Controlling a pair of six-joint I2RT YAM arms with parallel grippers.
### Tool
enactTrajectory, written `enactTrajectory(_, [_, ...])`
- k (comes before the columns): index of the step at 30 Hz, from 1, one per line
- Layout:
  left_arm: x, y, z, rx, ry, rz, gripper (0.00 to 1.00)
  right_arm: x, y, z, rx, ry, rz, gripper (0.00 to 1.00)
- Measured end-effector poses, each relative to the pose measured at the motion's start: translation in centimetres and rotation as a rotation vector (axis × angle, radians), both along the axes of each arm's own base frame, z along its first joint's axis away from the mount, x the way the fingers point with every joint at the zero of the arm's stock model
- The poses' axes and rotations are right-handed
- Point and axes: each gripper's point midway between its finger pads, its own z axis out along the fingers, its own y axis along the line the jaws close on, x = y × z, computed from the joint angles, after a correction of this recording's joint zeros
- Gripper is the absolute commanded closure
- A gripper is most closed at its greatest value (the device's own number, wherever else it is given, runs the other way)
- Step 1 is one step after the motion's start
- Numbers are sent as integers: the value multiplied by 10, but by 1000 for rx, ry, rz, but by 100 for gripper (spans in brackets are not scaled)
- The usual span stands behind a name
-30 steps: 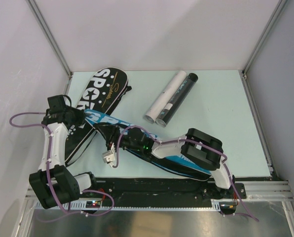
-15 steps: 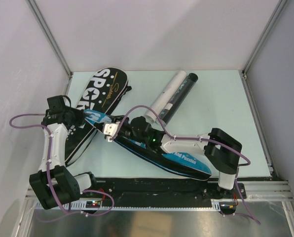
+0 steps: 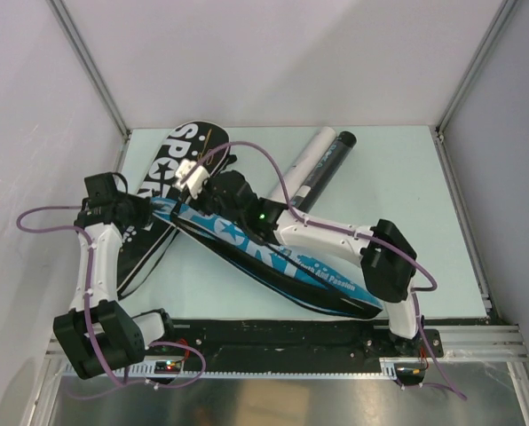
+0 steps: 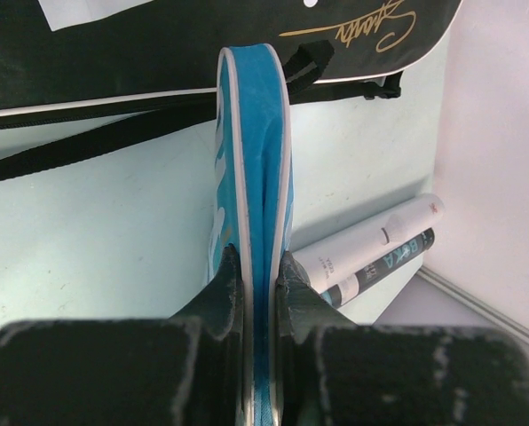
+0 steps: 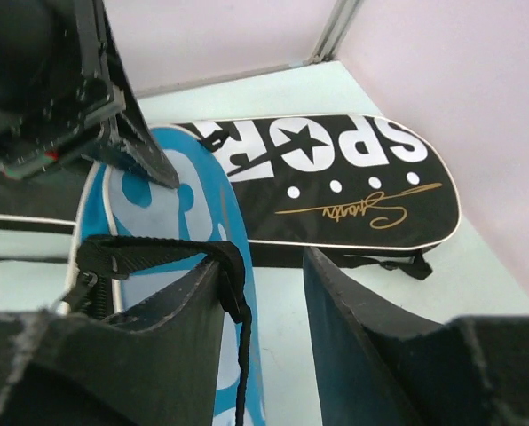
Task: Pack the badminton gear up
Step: Adjust the racket bag at the center of the board.
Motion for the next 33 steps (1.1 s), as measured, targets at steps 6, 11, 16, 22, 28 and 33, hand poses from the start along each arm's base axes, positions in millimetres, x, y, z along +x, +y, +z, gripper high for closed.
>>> enactTrajectory(6, [0, 0, 3, -7, -11, 15, 100, 3, 1, 6, 35, 129, -50, 60])
enactTrajectory(11, [-2, 1, 0, -9, -7, 19, 100, 4, 2, -27, -10, 211, -71, 61])
enactTrajectory(16, [-2, 0, 0, -13, -7, 23, 100, -4, -6, -54, -44, 351, -103, 66])
enactTrajectory(22, [-2, 0, 1, -28, -7, 39, 100, -18, -34, -59, 62, 699, -124, 66])
enactTrajectory(28, [-4, -5, 1, -68, 3, 56, 100, -55, -63, -1, 204, 691, -75, 60])
enactTrajectory(33, [-6, -5, 2, -75, -2, 69, 100, -83, -44, 31, 190, 382, 19, 56])
